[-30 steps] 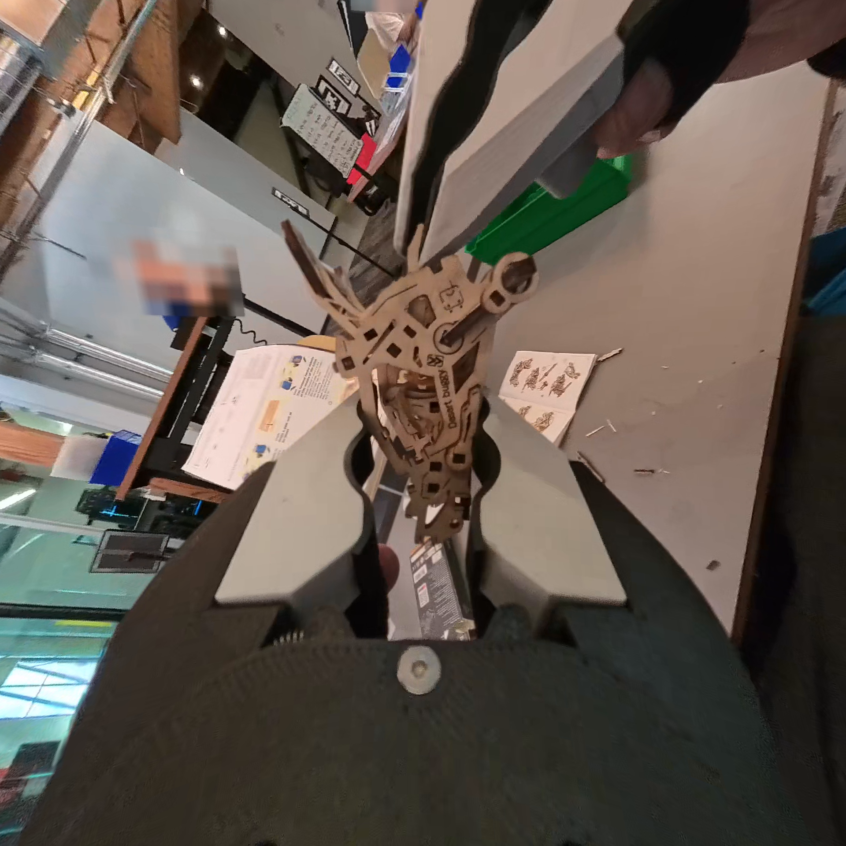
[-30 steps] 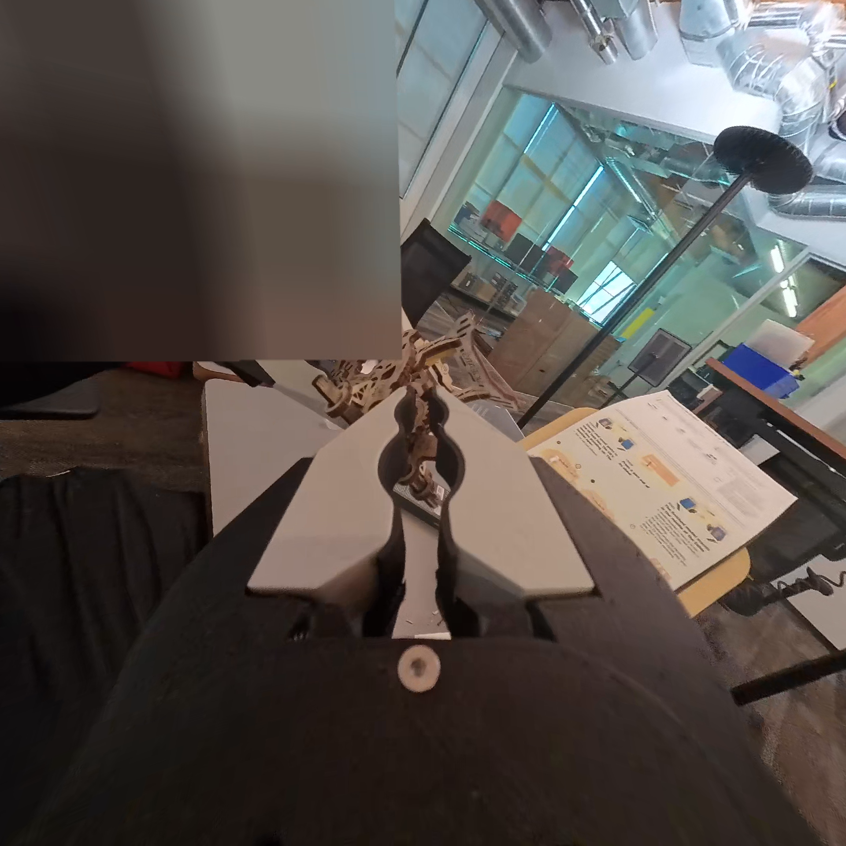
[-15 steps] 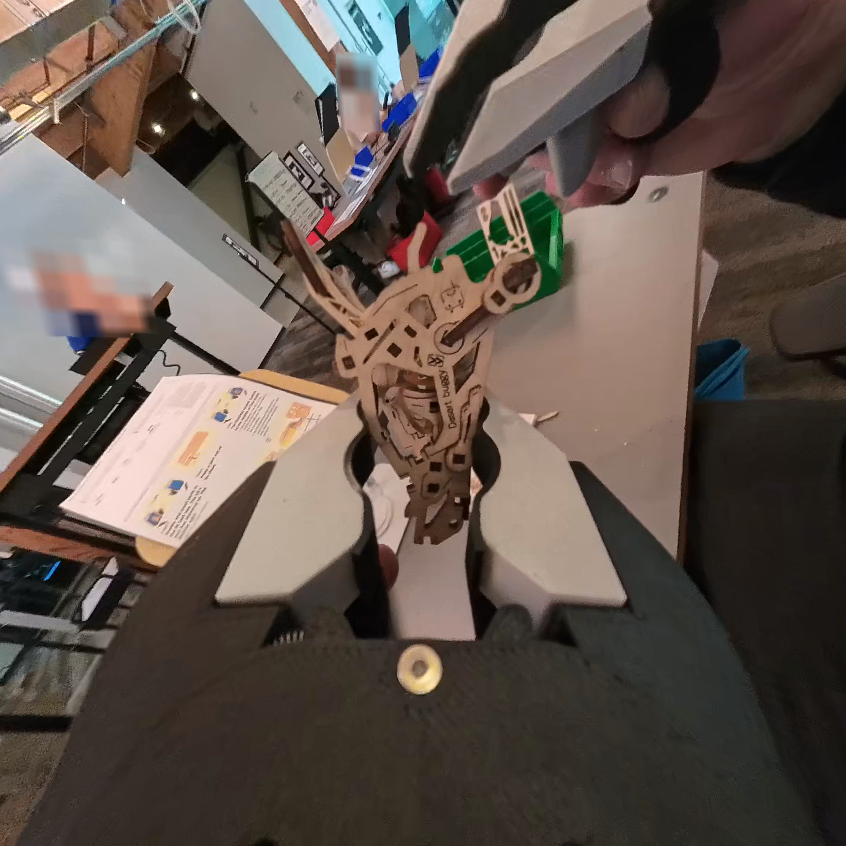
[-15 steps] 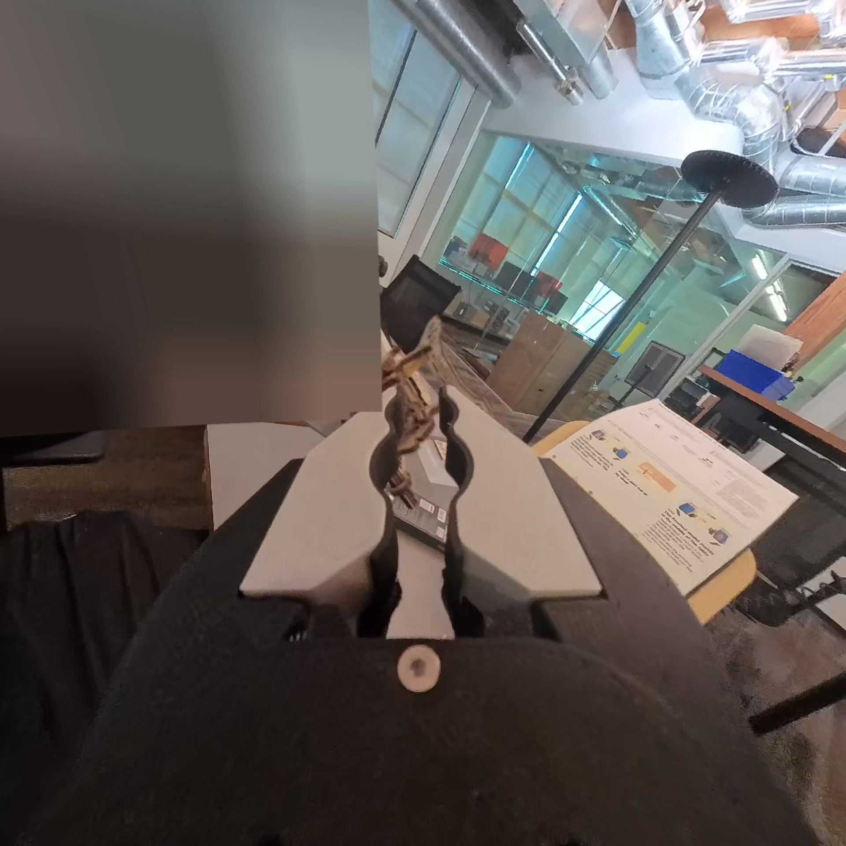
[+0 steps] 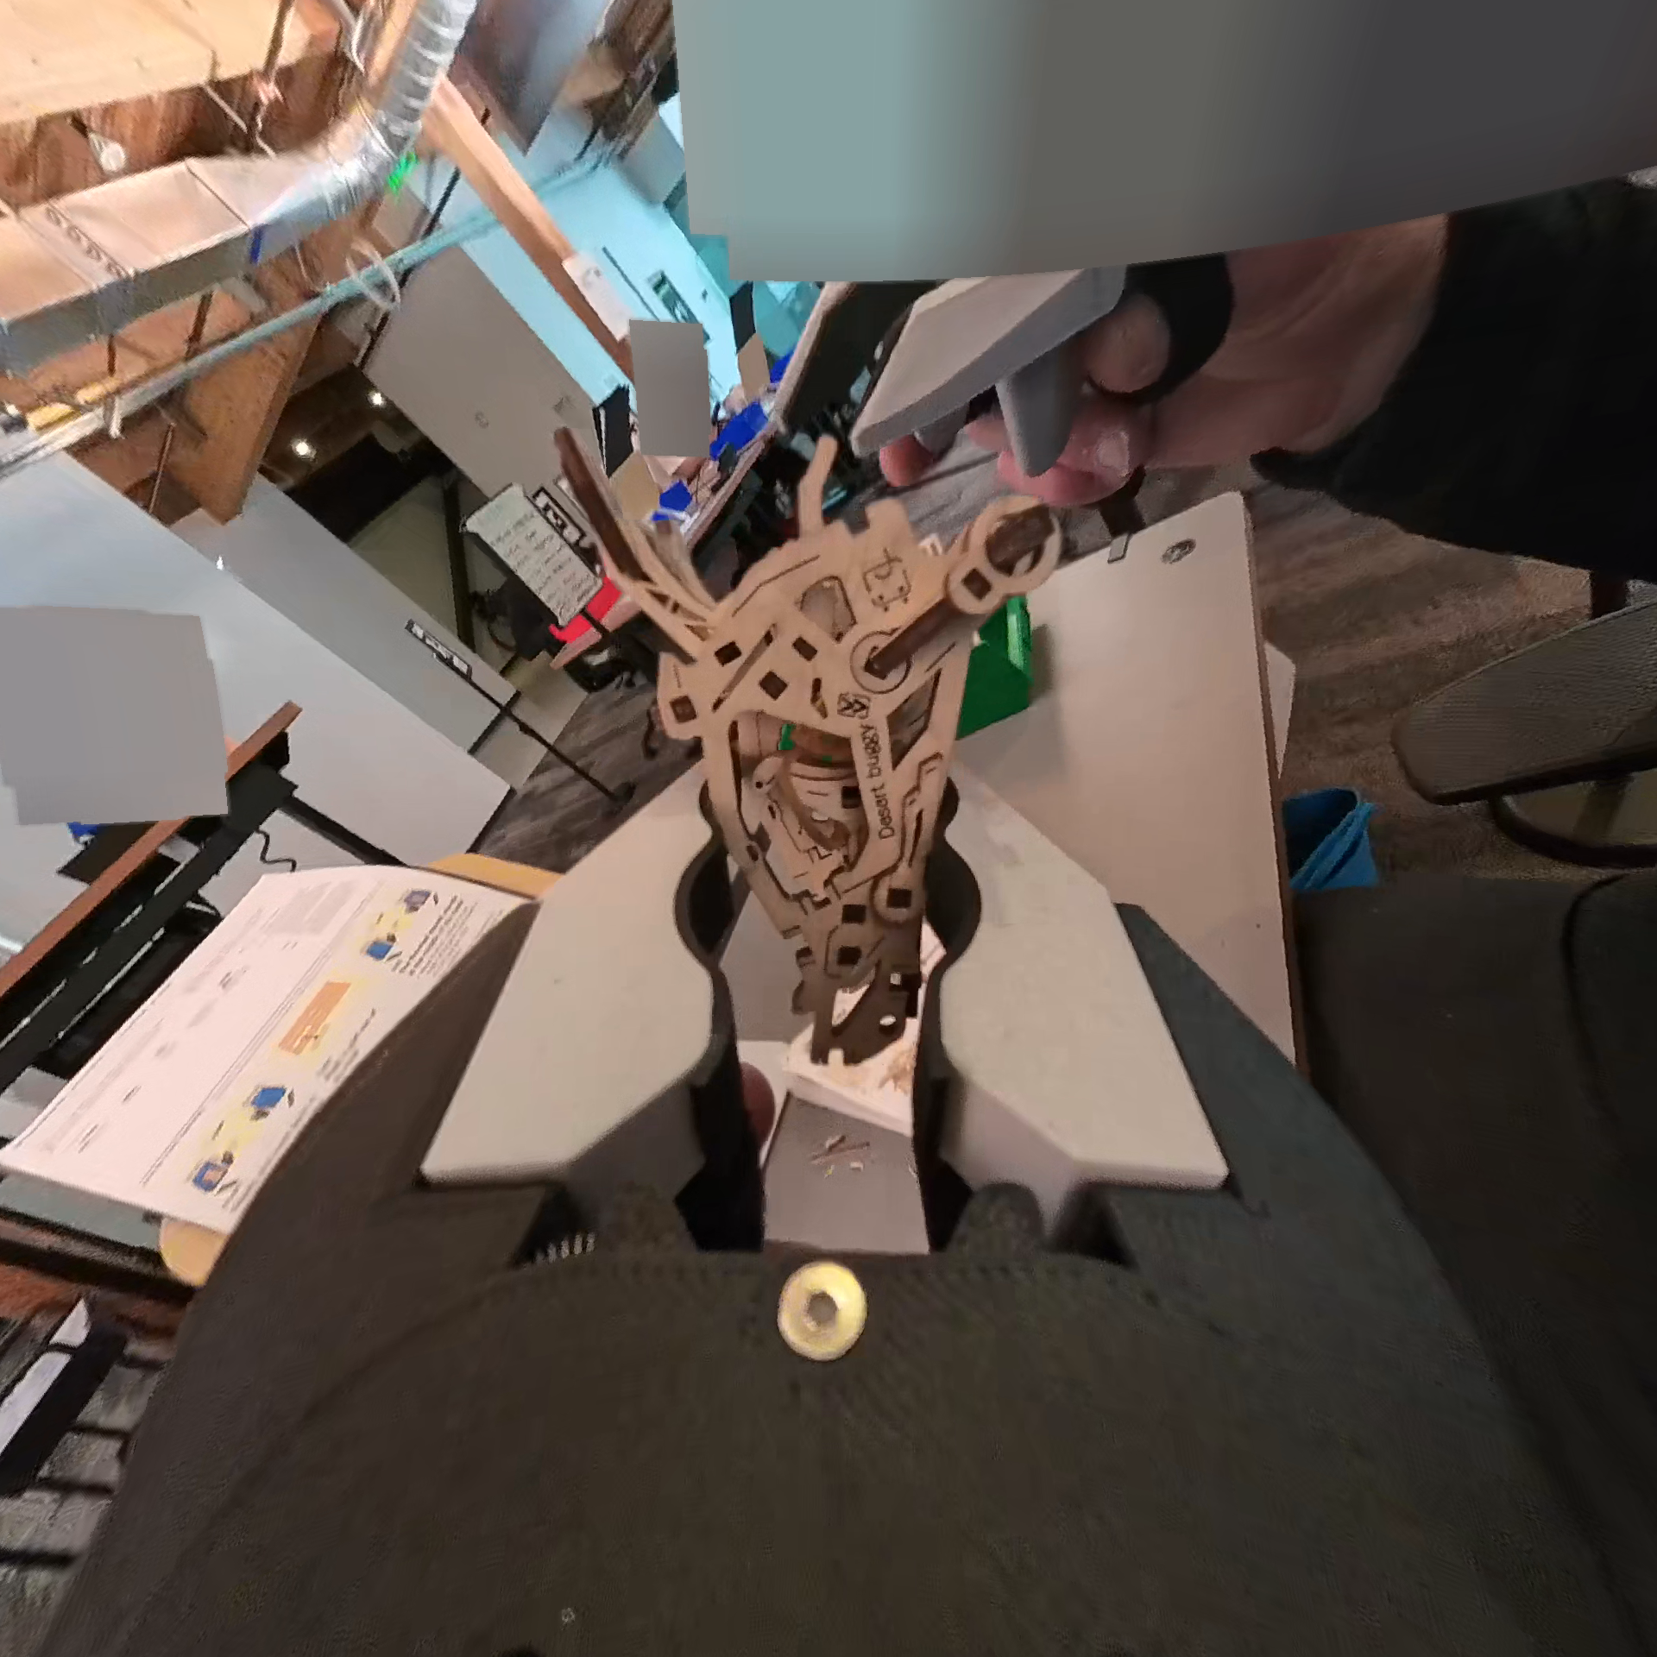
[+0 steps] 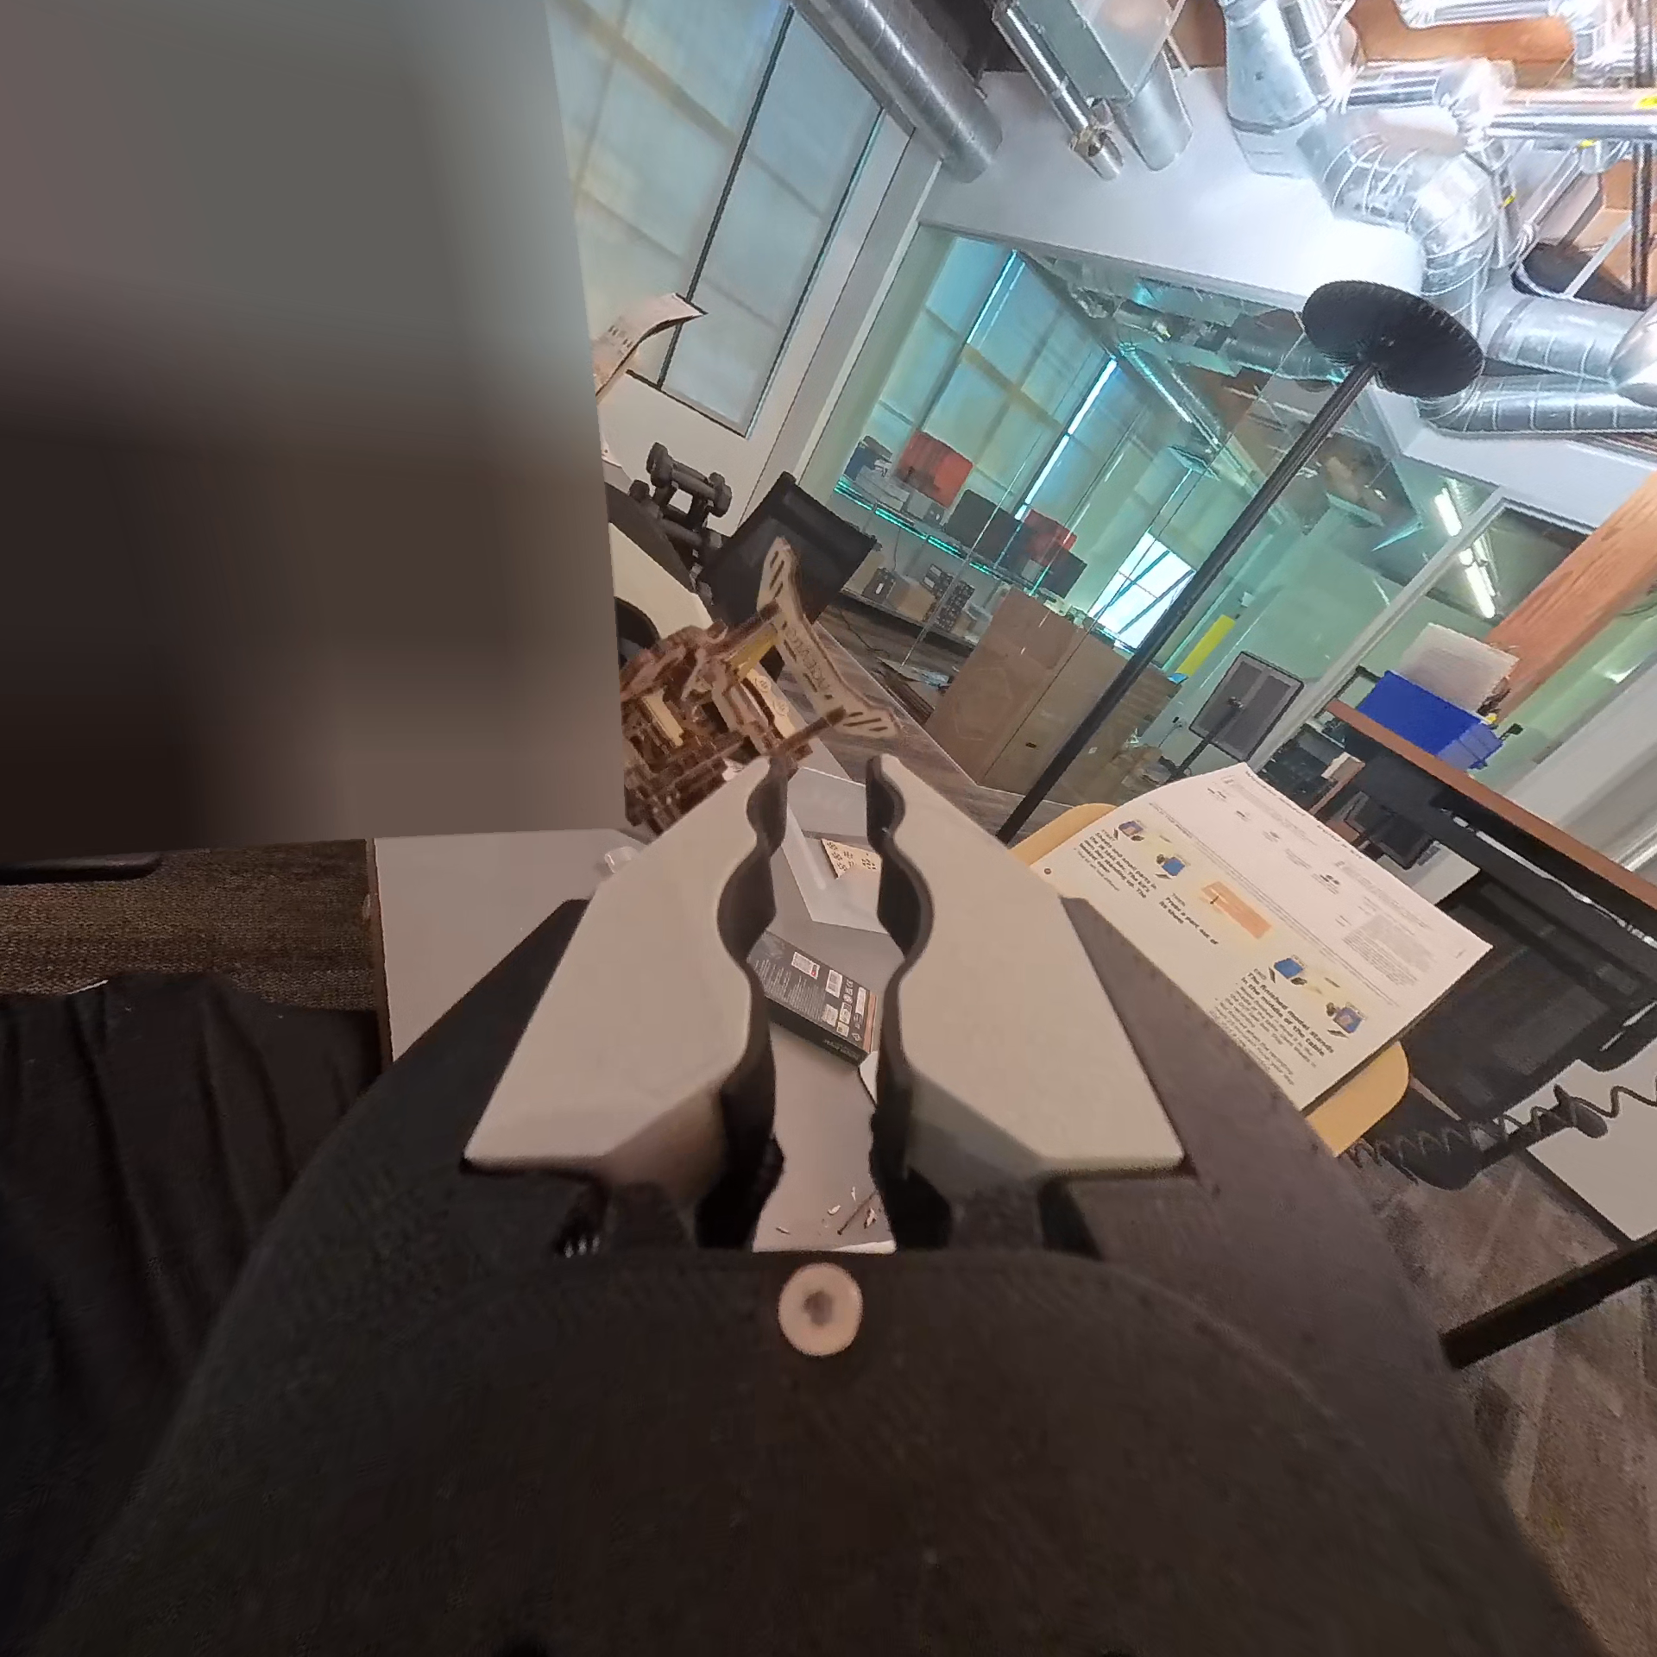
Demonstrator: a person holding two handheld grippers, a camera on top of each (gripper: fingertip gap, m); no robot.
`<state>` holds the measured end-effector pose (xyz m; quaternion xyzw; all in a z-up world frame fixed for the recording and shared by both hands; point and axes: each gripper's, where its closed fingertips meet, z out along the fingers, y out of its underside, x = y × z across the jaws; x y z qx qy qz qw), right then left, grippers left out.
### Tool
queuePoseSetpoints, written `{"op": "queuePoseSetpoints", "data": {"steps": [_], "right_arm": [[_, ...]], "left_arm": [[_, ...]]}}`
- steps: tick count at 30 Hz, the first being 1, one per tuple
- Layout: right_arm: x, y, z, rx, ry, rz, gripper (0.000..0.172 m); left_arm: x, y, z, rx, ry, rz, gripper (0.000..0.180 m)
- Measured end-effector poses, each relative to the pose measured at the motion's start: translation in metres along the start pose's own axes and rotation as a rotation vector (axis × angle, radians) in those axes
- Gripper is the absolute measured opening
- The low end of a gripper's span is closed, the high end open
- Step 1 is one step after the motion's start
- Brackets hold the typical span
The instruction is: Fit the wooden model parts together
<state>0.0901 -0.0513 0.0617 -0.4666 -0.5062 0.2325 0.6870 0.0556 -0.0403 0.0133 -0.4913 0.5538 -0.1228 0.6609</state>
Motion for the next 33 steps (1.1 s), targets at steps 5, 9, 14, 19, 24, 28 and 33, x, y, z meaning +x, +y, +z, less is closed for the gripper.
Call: {"op": "queuePoseSetpoints", "data": {"steps": [5,9,14,19,24,28,33], "right_arm": [[-0.009,-0.006,-0.001,0.016,-0.033,-0.027,0.016],[-0.016,-0.009,0.000,0.021,-0.051,-0.068,0.016],[-0.030,-0.005,0.006,-0.006,-0.073,-0.179,0.015],[-0.038,0.002,0.014,-0.032,-0.089,-0.225,0.011],[-0.039,0.005,0.016,-0.053,-0.084,-0.262,0.004],[-0.040,0.005,0.016,-0.047,-0.091,-0.251,0.000],[-0.039,0.005,0.017,-0.048,-0.091,-0.225,0.000]], "left_arm": [[0.000,-0.007,-0.004,0.087,0.010,0.009,0.038],[-0.001,-0.004,-0.004,0.058,-0.009,0.053,0.038],[0.003,0.004,0.000,-0.069,-0.034,0.138,0.038],[0.008,0.009,0.001,-0.172,-0.052,0.215,0.038],[0.010,0.005,-0.001,-0.189,-0.065,0.225,0.037],[0.008,0.005,-0.002,-0.218,-0.093,0.261,0.037],[0.006,0.005,-0.003,-0.244,-0.121,0.297,0.038]]}}
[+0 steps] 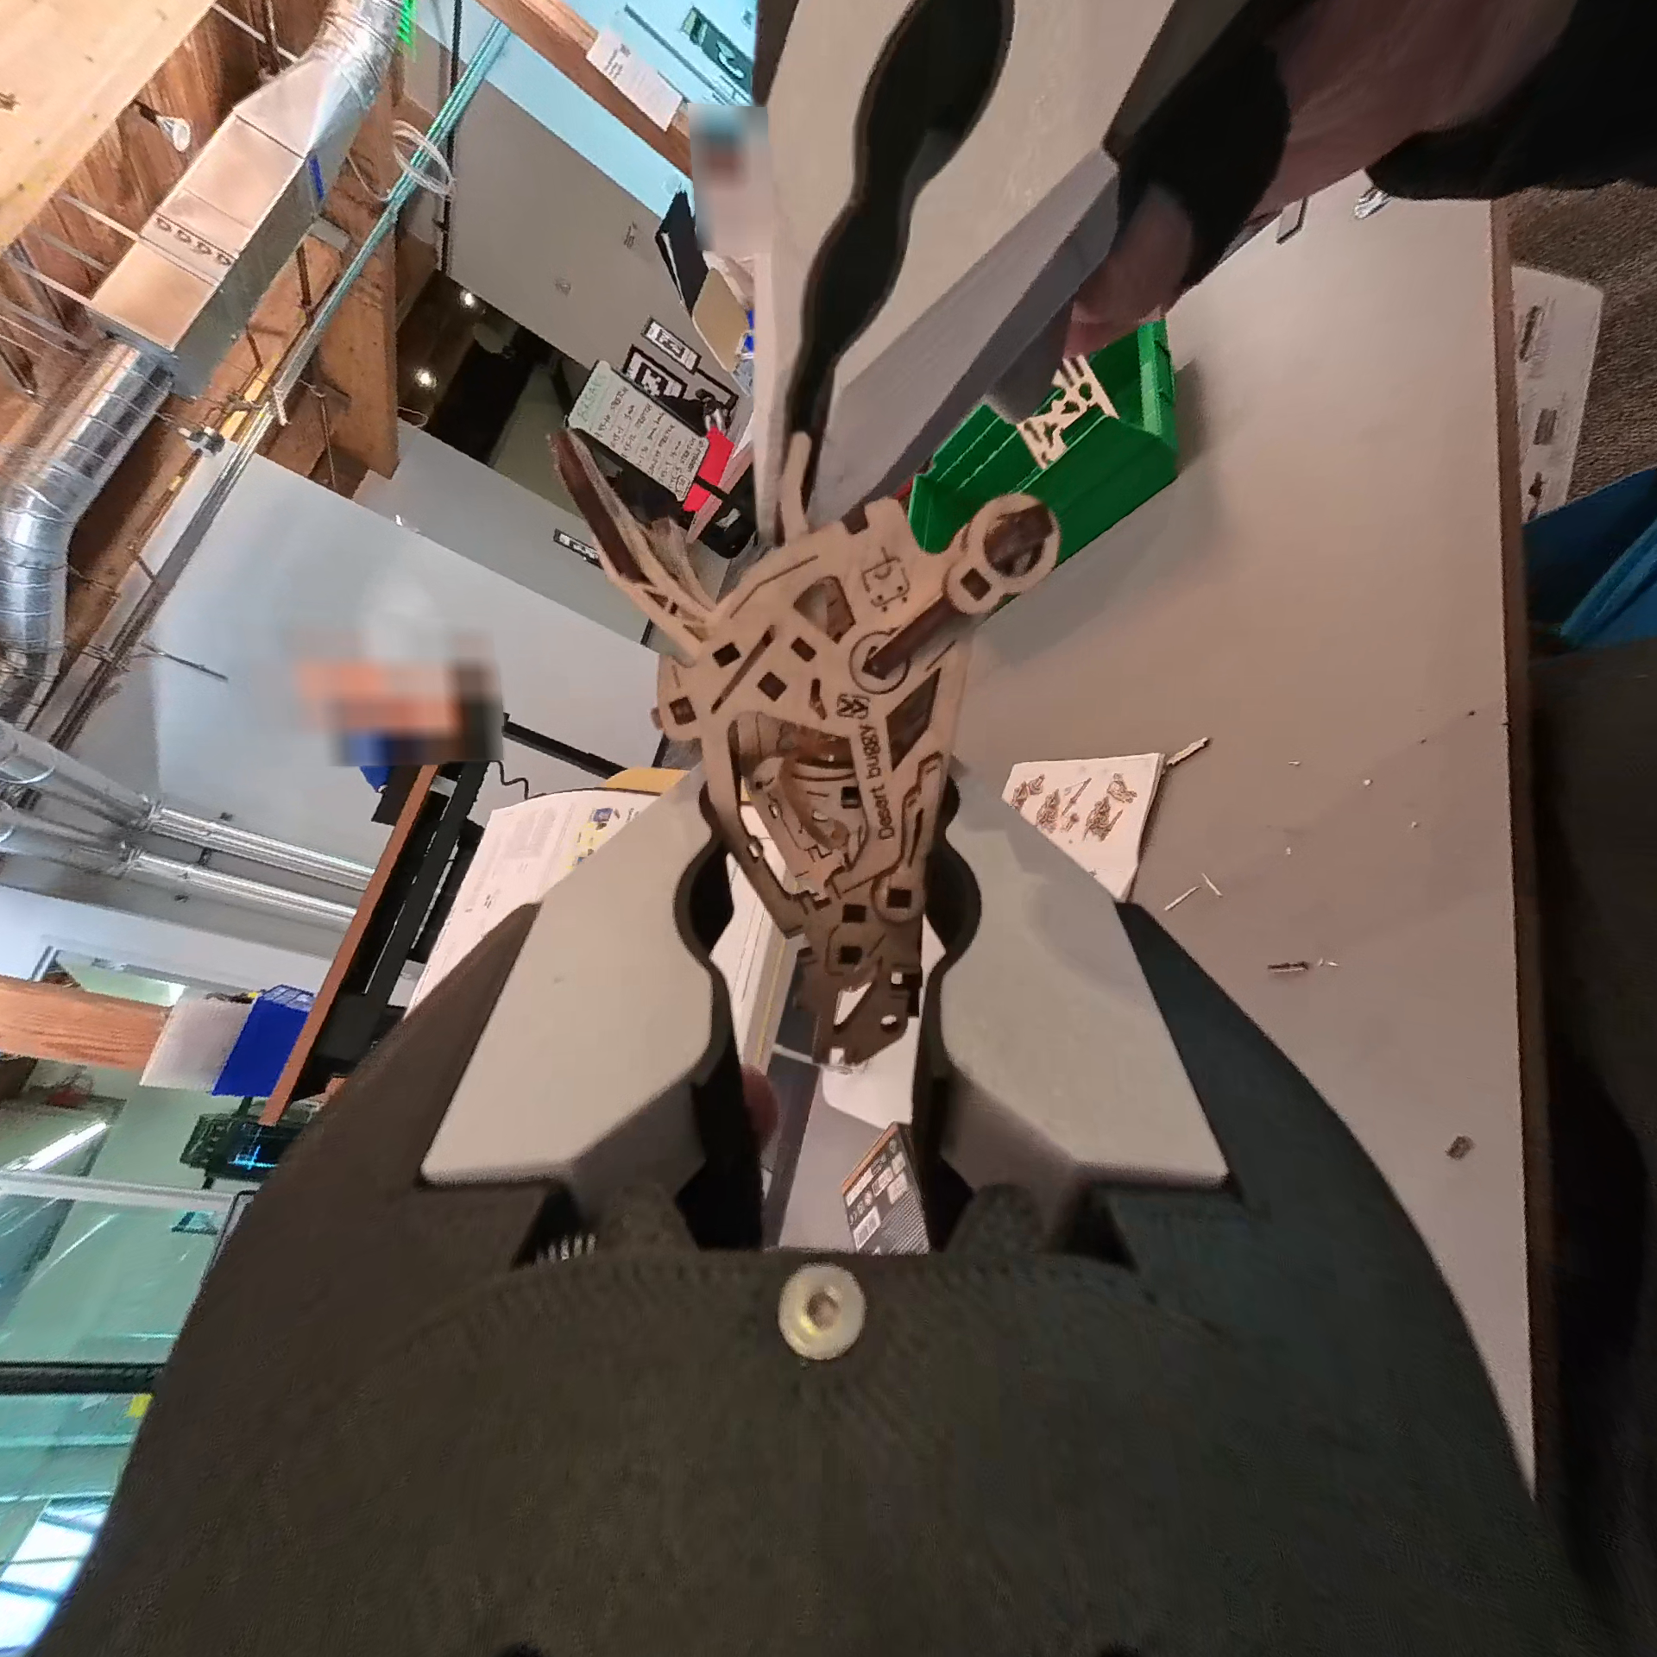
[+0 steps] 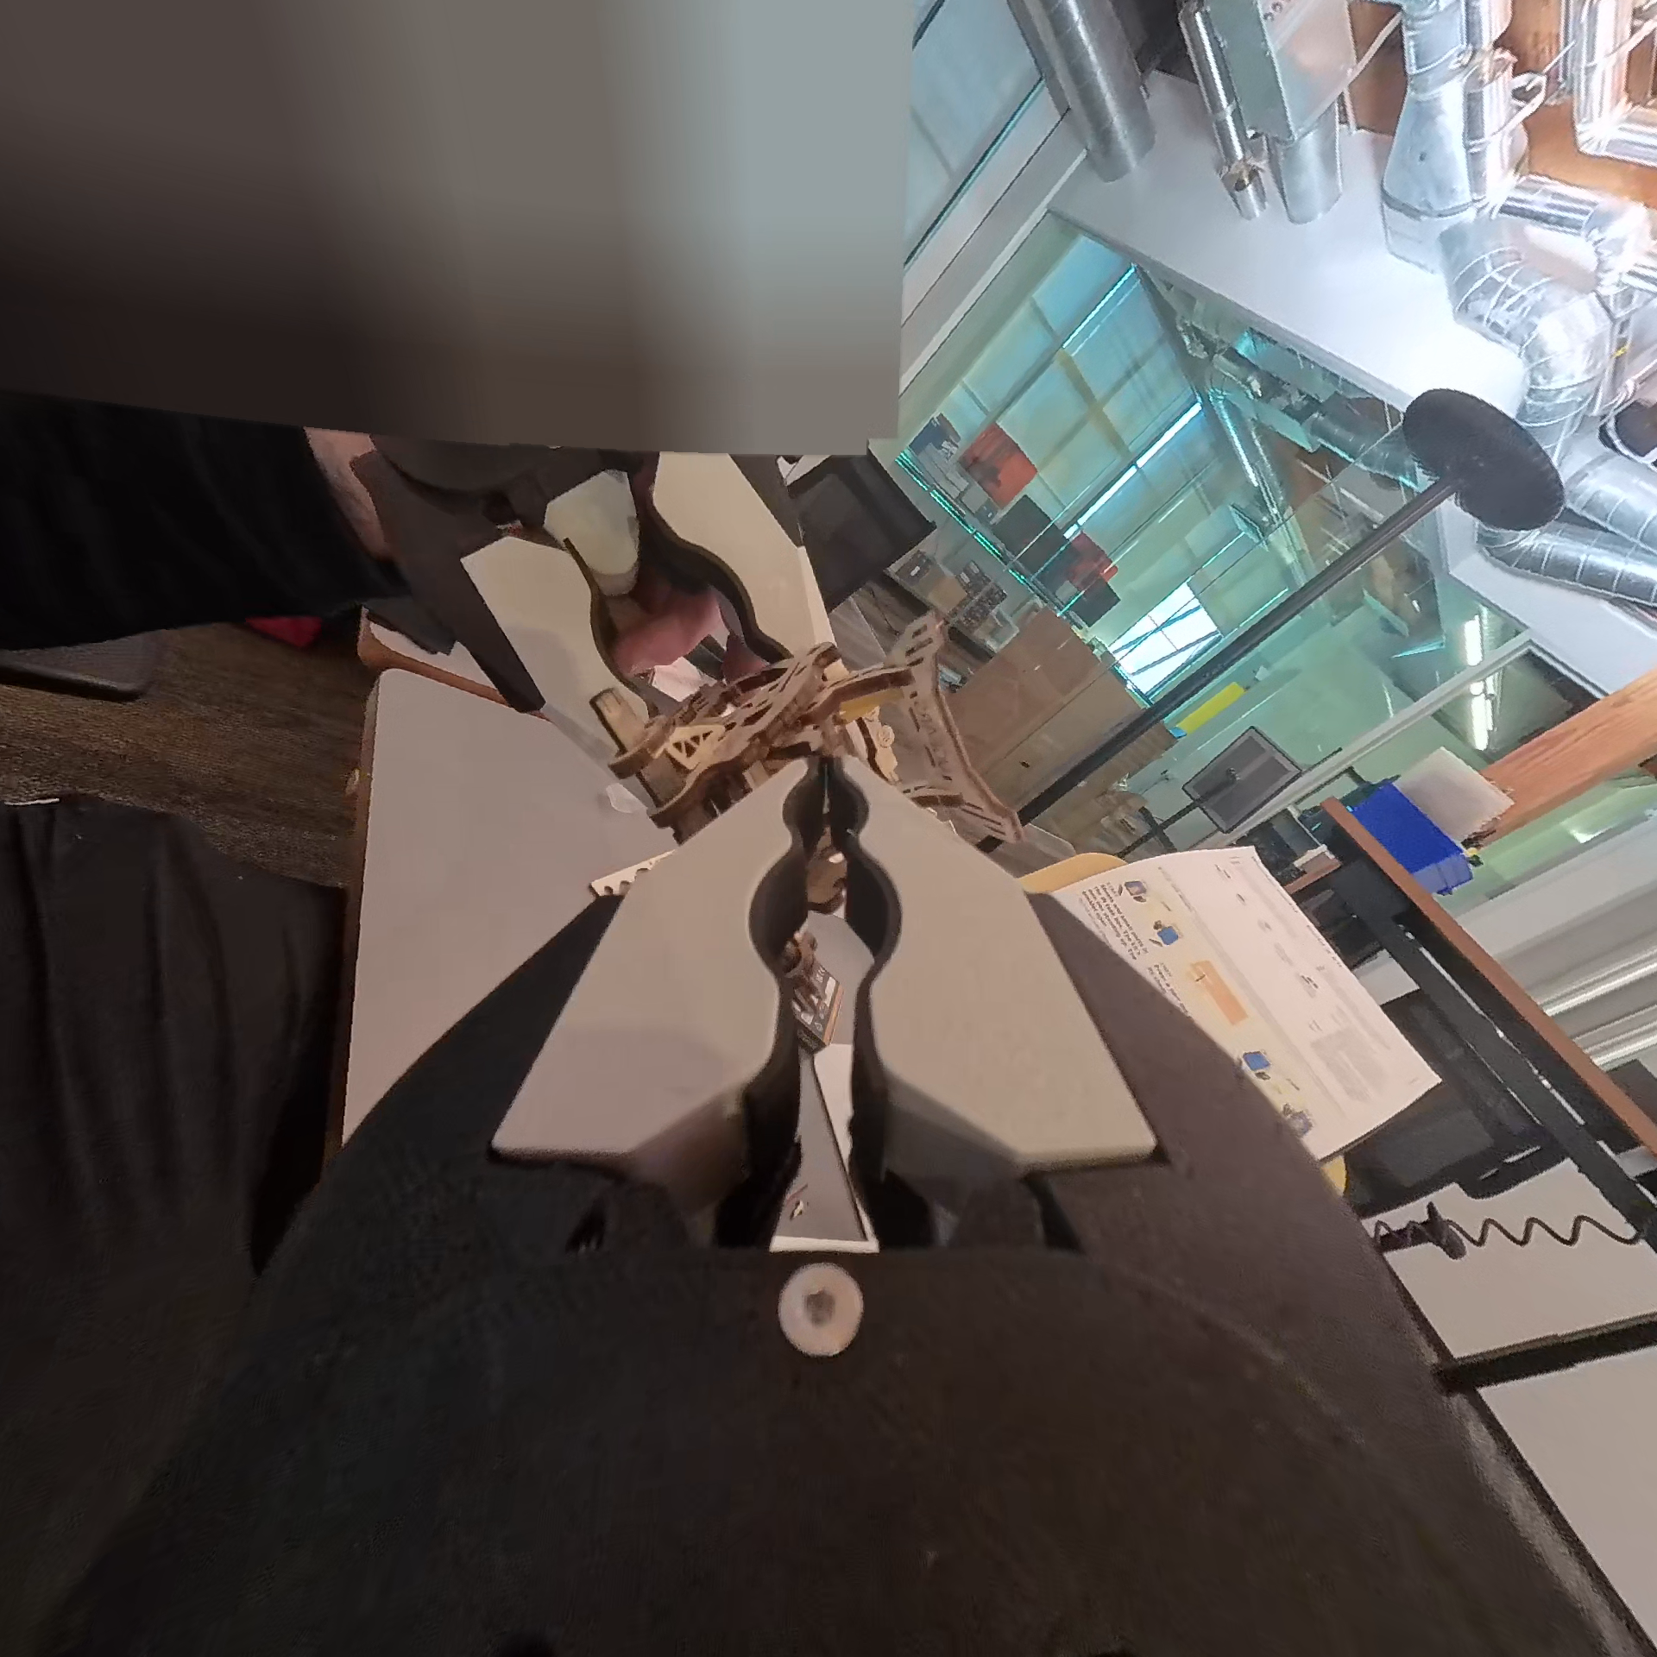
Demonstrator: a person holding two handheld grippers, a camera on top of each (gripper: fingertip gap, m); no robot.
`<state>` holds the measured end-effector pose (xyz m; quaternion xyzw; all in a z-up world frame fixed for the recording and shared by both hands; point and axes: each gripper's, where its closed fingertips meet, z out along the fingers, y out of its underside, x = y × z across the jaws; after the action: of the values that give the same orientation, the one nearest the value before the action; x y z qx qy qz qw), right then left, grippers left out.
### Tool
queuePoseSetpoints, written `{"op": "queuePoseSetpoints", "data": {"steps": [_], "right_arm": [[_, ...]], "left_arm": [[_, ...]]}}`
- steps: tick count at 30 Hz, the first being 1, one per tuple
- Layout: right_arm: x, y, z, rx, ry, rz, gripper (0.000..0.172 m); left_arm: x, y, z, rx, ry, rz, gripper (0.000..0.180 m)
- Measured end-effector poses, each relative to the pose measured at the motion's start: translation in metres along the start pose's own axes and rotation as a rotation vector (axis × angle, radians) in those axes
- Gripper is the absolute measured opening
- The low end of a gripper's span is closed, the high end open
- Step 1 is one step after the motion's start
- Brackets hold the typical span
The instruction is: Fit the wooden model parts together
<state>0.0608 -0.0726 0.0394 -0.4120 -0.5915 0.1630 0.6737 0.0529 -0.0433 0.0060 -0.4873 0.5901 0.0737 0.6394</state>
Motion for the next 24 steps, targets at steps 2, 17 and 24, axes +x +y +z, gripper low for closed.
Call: {"op": "queuePoseSetpoints", "data": {"steps": [2,17,24], "right_arm": [[0.000,0.000,0.000,0.000,0.004,-0.007,0.001],[-0.007,-0.009,-0.002,0.021,-0.029,-0.040,0.002],[-0.008,-0.009,-0.002,0.006,-0.035,-0.033,0.000]], "left_arm": [[0.001,0.000,0.000,0.007,0.006,0.000,0.038],[0.000,-0.004,-0.002,0.075,0.003,0.008,0.038],[-0.012,-0.004,-0.005,0.053,-0.148,0.207,0.037]]}}
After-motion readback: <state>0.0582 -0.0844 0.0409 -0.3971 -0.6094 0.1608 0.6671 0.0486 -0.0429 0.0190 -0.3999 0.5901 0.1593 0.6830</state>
